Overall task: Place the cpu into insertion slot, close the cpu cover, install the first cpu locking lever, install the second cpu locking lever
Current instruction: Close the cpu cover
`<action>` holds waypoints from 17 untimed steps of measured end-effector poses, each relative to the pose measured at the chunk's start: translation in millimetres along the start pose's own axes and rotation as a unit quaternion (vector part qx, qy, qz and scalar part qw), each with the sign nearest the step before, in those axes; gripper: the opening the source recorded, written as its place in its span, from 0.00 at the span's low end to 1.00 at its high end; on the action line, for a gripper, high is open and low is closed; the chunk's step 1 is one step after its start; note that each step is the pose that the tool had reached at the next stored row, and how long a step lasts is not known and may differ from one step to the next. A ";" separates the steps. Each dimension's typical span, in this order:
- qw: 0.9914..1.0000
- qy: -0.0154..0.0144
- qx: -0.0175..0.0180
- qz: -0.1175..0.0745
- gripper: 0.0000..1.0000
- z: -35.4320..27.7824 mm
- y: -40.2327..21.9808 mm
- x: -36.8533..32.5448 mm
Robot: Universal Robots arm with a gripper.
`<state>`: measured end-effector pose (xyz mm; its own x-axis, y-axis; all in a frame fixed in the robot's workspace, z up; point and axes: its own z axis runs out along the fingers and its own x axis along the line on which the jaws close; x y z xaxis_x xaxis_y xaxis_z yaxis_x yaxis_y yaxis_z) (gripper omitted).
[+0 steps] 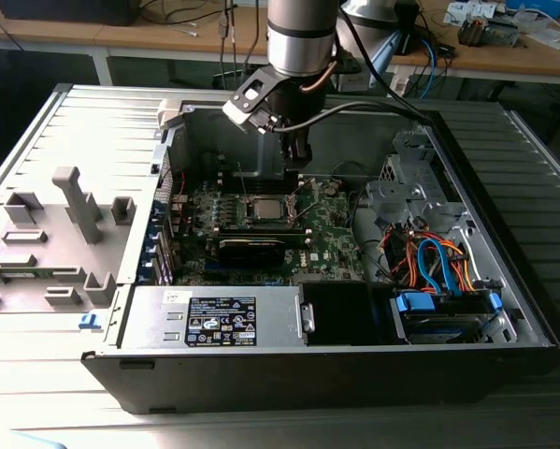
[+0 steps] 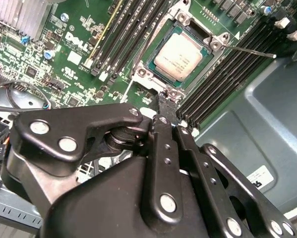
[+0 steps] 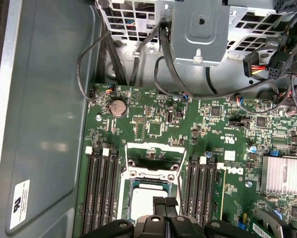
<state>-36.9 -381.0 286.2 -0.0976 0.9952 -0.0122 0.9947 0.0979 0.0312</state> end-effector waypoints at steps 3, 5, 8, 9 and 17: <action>1.000 0.000 0.000 0.000 0.11 0.2 4.7 -0.5; 1.000 0.000 0.000 0.000 0.11 0.3 8.1 -0.8; 1.000 0.000 0.000 0.000 0.11 0.5 13.7 -1.3; 1.000 0.000 0.000 0.000 0.11 0.6 16.9 -1.6; 1.000 0.000 0.001 0.007 0.11 2.2 30.1 -2.9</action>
<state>-6.6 -380.9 285.0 -0.0833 0.9964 -0.0121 0.9960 0.0837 0.0302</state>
